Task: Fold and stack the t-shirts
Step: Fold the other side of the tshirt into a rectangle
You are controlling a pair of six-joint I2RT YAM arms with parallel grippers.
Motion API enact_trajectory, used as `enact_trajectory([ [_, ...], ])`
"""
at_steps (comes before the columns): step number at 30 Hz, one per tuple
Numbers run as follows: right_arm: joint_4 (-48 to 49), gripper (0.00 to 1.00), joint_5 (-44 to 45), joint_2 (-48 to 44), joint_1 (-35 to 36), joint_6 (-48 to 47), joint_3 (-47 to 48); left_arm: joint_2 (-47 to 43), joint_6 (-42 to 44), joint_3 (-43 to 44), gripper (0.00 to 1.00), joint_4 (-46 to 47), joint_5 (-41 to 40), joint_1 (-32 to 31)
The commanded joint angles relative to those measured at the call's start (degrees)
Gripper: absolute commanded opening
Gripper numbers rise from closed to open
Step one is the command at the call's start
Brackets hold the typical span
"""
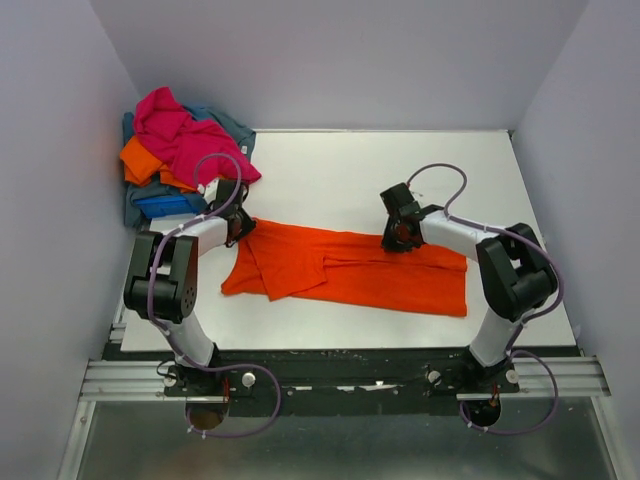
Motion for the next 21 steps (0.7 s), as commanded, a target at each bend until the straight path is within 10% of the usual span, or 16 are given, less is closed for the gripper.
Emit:
enact_trajectory([
  [1, -3.06, 0.01, 5.14, -0.17, -2.92, 0.01, -1.95, -1.20, 0.20, -2.67, 0.35, -0.57, -1.53, 3.32],
  [21, -5.26, 0.01, 2.33, -23.20, -16.71, -4.30, -13.54, -17.38, 0.74, -3.28, 0.46, -0.67, 2.77, -7.56],
])
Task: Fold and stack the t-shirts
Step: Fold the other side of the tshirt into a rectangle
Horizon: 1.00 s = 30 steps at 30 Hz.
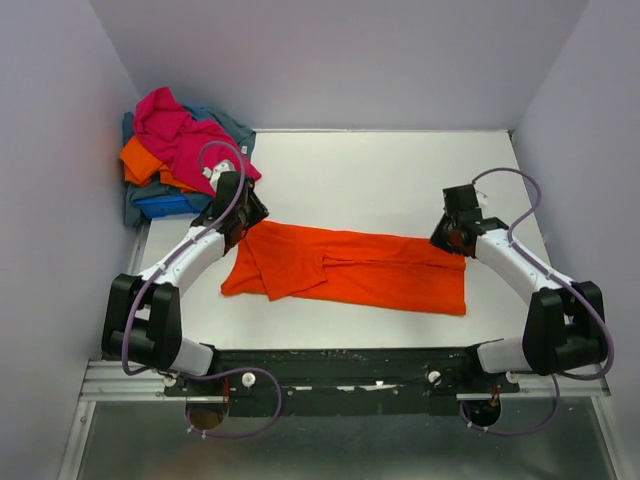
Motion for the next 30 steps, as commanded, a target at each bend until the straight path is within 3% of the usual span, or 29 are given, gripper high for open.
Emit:
enact_trajectory([
  [1, -3.05, 0.01, 1.21, -1.61, -3.08, 0.00, -4.41, -0.72, -1.91, -1.84, 0.45, 0.84, 1.18, -4.77],
  [10, -2.69, 0.01, -3.18, 7.70, -11.24, 4.39, -6.61, 6.14, -3.93, -3.15, 0.43, 1.37, 1.97, -3.11],
  [15, -5.15, 0.01, 0.33, 4.73, -13.36, 8.61, -7.67, 6.66, -4.81, -5.01, 0.43, 2.79, 1.53, -1.97],
  [24, -7.88, 0.01, 4.90, -4.94, -13.28, 7.30, -6.70, 3.07, -3.15, -3.08, 0.44, -0.47, -1.37, -1.88],
  [30, -6.05, 0.01, 0.88, 1.19, -16.52, 10.20, -8.90, 1.84, -3.14, -3.60, 0.44, -1.35, -1.64, -1.88],
])
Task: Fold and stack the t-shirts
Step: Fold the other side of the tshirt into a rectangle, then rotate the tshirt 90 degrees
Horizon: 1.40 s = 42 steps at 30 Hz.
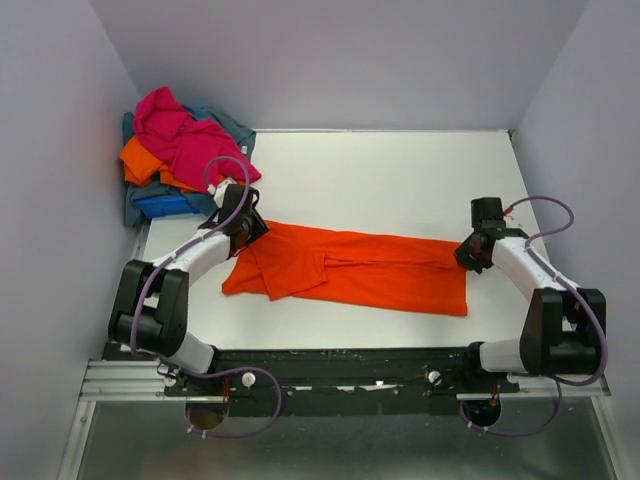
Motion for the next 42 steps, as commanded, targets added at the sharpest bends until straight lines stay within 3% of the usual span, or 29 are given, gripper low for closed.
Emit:
enact_trajectory([
  [1, 0.45, 0.01, -2.80, 6.14, -3.06, 2.25, -2.12, -2.64, 0.55, 0.25, 0.43, -1.59, -1.81, 0.09],
  [5, 1.34, 0.01, -3.18, 8.26, -4.03, 3.74, -2.39, -5.63, -0.42, -2.38, 0.38, -1.50, -2.07, 0.09],
  [11, 0.82, 0.01, 0.78, 0.80, -3.95, 1.02, -2.48, -10.99, -0.24, -5.73, 0.27, -2.02, -4.35, 0.09],
  [13, 1.34, 0.01, 0.61, -1.57, -3.77, -0.91, -2.57, -11.52, 0.28, -5.82, 0.17, -2.46, -4.88, 0.09],
  [14, 1.95, 0.01, 0.09, -2.97, -3.68, -1.79, -2.83, -11.53, 0.46, -5.82, 0.03, -2.47, -4.89, 0.09],
  [15, 3.09, 0.01, -1.40, -4.12, -3.51, -2.84, -3.44, -11.35, 0.72, -5.73, 0.00, -2.64, -4.89, 0.09],
  [19, 4.51, 0.01, -7.12, -8.17, -1.06, -4.52, -5.73, -9.51, -0.41, -5.91, 0.00, -1.50, -5.85, 0.09],
  [25, -3.92, 0.01, -7.21, -10.19, 4.40, 1.79, -7.84, -1.00, -3.23, -0.73, 0.00, -3.87, -6.82, 0.09],
  [30, -4.73, 0.01, -7.39, -10.46, 7.04, 3.83, -10.65, 5.51, -6.21, 2.26, 0.00, -3.44, -6.30, 0.00],
  [34, -3.76, 0.01, -8.18, -8.97, 8.36, 5.58, -13.02, 8.15, -9.29, 2.88, 0.00, -3.25, -7.96, -1.23],
  [39, -2.70, 0.01, -8.27, -4.14, 9.24, 6.29, -13.55, 13.69, -10.70, 8.67, 0.00, -10.02, -10.51, -1.32],
  [42, -2.53, 0.01, -8.62, -1.94, 9.76, 5.50, -13.29, 15.71, -9.04, 10.26, 0.00, -8.02, -8.68, -1.67],
])
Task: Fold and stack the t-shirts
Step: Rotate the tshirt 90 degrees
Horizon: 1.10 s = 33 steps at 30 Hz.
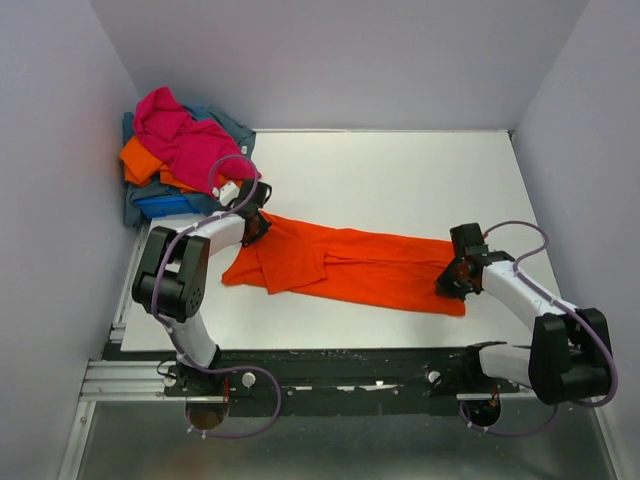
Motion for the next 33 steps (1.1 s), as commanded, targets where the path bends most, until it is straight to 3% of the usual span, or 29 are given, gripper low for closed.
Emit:
enact_trajectory([
  [1, -0.14, 0.01, -1.08, 4.43, 1.37, 0.30, -1.57, 3.87, 0.47, 2.57, 0.00, -0.30, -0.04, -0.80],
  [8, -1.55, 0.01, -1.60, 4.16, 6.72, 0.81, -0.34, 12.38, 0.30, 13.97, 0.00, -3.44, -0.29, -4.04],
  [18, -3.57, 0.01, -4.86, 9.87, 29.30, 16.10, 4.66, 30.14, 2.06, 39.64, 0.00, -10.12, 0.41, -9.93],
  [23, -2.87, 0.01, -6.60, 19.25, 43.53, 23.48, 13.61, 41.99, 3.64, 59.57, 0.00, -16.61, 4.18, -12.74],
  [26, -2.69, 0.01, -9.59, 27.34, 49.87, 23.76, 22.39, 49.99, 4.35, 74.16, 0.00, -21.98, 4.54, -15.03],
  [28, -2.25, 0.01, -11.01, 29.99, 51.99, 21.57, 27.24, 53.17, 4.17, 79.02, 0.00, -21.47, 6.20, -15.74],
  [30, 0.89, 0.01, -10.05, 26.95, 52.87, 20.95, 26.39, 53.88, 3.38, 79.13, 0.00, -18.41, 8.31, -15.74],
  [33, 12.48, 0.01, -4.80, 13.80, 52.88, 19.64, 17.09, 53.97, 3.55, 78.16, 0.00, -14.36, 10.16, -15.83],
])
